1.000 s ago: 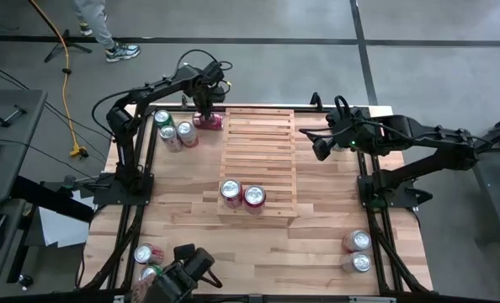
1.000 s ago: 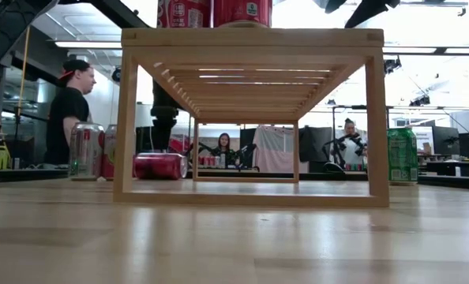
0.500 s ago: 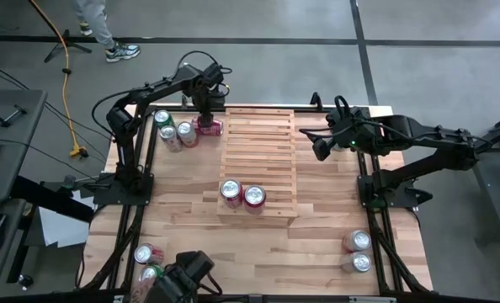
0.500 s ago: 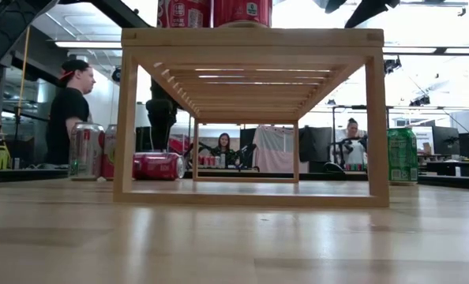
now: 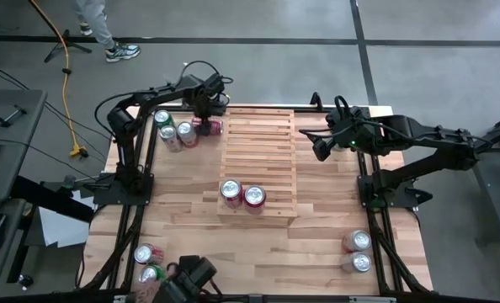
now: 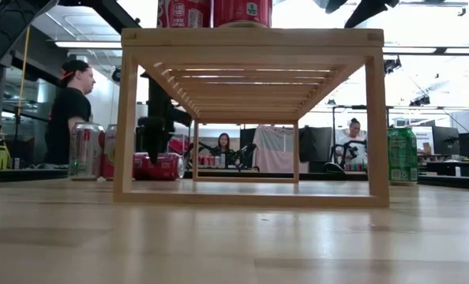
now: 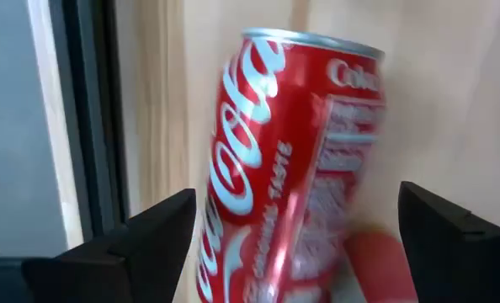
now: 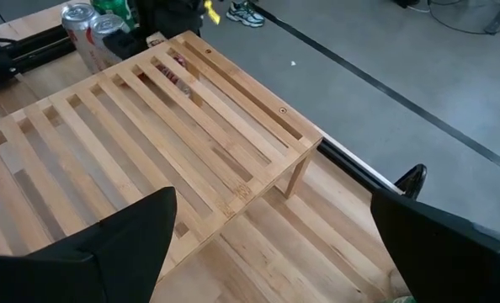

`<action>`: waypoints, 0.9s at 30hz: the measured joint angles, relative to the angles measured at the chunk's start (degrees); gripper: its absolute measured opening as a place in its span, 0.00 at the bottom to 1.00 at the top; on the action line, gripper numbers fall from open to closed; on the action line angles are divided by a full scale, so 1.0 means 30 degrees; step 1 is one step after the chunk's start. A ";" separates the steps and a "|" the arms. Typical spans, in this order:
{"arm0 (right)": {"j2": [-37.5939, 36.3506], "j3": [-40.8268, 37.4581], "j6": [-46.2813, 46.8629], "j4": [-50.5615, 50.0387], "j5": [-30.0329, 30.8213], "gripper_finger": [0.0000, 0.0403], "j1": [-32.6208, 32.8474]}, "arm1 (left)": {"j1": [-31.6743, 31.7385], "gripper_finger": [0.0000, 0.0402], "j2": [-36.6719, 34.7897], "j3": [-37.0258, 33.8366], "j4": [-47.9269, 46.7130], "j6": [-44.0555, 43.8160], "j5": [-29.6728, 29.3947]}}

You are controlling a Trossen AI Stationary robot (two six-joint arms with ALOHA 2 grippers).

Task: Place canned beverage on shelf
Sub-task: Put the top red soda can on the shelf aligned with the other red soda cans

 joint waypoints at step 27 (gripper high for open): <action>0.0000 0.0000 0.0160 0.0211 -0.0051 0.95 0.0000 | -0.1670 0.47 -0.0049 -0.3072 0.2823 -0.1336 -0.4518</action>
